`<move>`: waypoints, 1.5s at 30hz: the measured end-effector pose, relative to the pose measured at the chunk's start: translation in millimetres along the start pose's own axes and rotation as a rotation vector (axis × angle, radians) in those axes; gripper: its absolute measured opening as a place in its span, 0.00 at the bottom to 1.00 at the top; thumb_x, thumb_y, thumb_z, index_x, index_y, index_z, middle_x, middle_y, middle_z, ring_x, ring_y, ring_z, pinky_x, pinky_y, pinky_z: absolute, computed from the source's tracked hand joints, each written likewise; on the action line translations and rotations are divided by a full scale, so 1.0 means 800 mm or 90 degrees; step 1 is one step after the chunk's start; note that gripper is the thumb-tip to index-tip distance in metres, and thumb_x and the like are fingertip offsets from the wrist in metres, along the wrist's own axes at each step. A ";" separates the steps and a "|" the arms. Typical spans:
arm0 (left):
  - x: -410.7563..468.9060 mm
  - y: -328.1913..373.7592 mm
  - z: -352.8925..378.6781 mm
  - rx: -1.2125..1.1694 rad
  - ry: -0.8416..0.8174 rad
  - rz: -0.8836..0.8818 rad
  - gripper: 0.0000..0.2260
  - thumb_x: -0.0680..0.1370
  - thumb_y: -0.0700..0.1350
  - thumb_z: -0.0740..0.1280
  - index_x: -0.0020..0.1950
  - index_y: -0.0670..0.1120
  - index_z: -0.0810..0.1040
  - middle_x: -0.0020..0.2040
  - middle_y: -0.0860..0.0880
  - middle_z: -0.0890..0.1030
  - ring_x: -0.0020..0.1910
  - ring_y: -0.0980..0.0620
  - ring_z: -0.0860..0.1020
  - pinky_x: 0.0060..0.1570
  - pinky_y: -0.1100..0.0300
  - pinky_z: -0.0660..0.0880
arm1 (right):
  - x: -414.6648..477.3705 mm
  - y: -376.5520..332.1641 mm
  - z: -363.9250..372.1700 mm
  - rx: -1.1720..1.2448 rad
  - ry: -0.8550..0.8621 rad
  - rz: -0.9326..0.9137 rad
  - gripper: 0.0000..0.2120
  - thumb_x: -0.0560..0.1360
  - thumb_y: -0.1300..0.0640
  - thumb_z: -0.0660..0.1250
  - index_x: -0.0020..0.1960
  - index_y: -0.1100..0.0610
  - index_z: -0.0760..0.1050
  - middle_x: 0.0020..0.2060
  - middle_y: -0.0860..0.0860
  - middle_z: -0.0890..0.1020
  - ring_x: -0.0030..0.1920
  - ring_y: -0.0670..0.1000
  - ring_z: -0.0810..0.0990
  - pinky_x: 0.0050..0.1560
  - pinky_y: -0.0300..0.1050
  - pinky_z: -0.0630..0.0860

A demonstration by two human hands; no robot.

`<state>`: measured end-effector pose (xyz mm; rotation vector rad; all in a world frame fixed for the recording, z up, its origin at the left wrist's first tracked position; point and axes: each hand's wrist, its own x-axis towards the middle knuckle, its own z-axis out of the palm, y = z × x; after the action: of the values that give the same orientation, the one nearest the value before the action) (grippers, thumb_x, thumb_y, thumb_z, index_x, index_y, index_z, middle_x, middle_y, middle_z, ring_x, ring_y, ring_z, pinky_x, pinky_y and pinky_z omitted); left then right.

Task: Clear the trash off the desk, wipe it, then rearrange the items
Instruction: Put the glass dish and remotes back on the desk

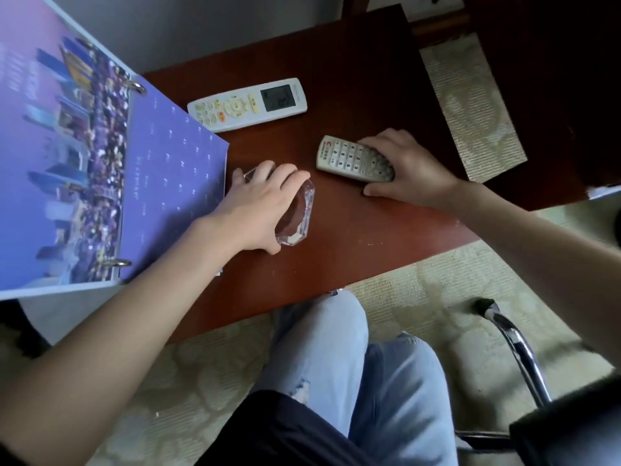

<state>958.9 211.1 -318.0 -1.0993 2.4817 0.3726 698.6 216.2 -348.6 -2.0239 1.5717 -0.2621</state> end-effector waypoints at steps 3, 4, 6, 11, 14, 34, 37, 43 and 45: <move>-0.015 0.010 0.002 -0.044 -0.006 0.036 0.53 0.57 0.50 0.79 0.74 0.48 0.51 0.71 0.52 0.57 0.68 0.48 0.57 0.54 0.44 0.73 | -0.025 -0.011 -0.005 0.028 0.037 -0.002 0.36 0.66 0.54 0.76 0.69 0.58 0.66 0.60 0.55 0.72 0.61 0.52 0.67 0.60 0.36 0.59; -0.023 0.014 -0.002 -0.060 -0.012 0.043 0.54 0.57 0.51 0.79 0.74 0.49 0.50 0.71 0.52 0.57 0.69 0.49 0.56 0.53 0.47 0.75 | -0.035 -0.014 -0.011 0.031 0.049 -0.001 0.36 0.65 0.55 0.76 0.69 0.58 0.66 0.60 0.55 0.72 0.61 0.53 0.68 0.60 0.37 0.60; -0.040 0.022 -0.016 -0.067 -0.025 0.058 0.54 0.58 0.52 0.79 0.74 0.50 0.50 0.71 0.54 0.56 0.69 0.50 0.55 0.51 0.52 0.74 | -0.058 -0.023 -0.028 0.027 0.064 0.006 0.36 0.65 0.55 0.77 0.68 0.59 0.66 0.59 0.57 0.72 0.60 0.55 0.69 0.59 0.39 0.61; -0.098 0.055 -0.084 -0.073 -0.033 0.091 0.52 0.59 0.56 0.77 0.74 0.53 0.48 0.72 0.57 0.55 0.69 0.53 0.53 0.46 0.56 0.74 | -0.126 -0.069 -0.096 0.029 0.061 0.037 0.36 0.65 0.54 0.77 0.68 0.60 0.66 0.58 0.59 0.73 0.60 0.57 0.70 0.60 0.49 0.67; -0.133 0.081 -0.146 -0.094 -0.042 0.100 0.53 0.58 0.57 0.76 0.75 0.54 0.47 0.72 0.57 0.53 0.69 0.55 0.52 0.43 0.58 0.73 | -0.170 -0.105 -0.148 0.029 0.065 0.055 0.36 0.65 0.54 0.76 0.68 0.61 0.66 0.57 0.59 0.73 0.58 0.57 0.70 0.59 0.48 0.66; -0.045 0.204 -0.450 -0.087 0.088 0.158 0.53 0.58 0.60 0.76 0.75 0.55 0.49 0.73 0.58 0.54 0.71 0.56 0.52 0.54 0.47 0.71 | -0.251 -0.059 -0.411 -0.062 0.200 0.085 0.33 0.65 0.50 0.71 0.66 0.62 0.68 0.50 0.58 0.74 0.49 0.56 0.70 0.50 0.48 0.69; 0.009 0.205 -0.466 -0.089 0.092 0.134 0.53 0.59 0.61 0.76 0.75 0.54 0.48 0.73 0.57 0.54 0.71 0.54 0.51 0.55 0.46 0.71 | -0.225 -0.011 -0.436 -0.066 0.201 0.103 0.34 0.64 0.49 0.72 0.66 0.62 0.69 0.50 0.58 0.75 0.50 0.58 0.71 0.51 0.47 0.68; 0.109 0.220 -0.479 -0.081 0.098 0.072 0.52 0.61 0.62 0.75 0.75 0.51 0.47 0.73 0.53 0.54 0.71 0.50 0.53 0.54 0.47 0.71 | -0.181 0.072 -0.468 -0.070 0.193 0.136 0.34 0.65 0.50 0.74 0.66 0.61 0.69 0.51 0.58 0.74 0.52 0.58 0.71 0.52 0.47 0.68; 0.133 0.226 -0.483 -0.078 0.086 0.057 0.53 0.61 0.62 0.74 0.75 0.51 0.47 0.73 0.53 0.54 0.71 0.49 0.54 0.53 0.48 0.71 | -0.168 0.096 -0.478 -0.068 0.188 0.141 0.34 0.65 0.50 0.74 0.66 0.62 0.68 0.51 0.59 0.74 0.52 0.59 0.71 0.53 0.51 0.70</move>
<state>661.7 109.1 -10.6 -1.0968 2.6642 0.4975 414.0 213.0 -49.8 -1.9344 2.0137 -0.4141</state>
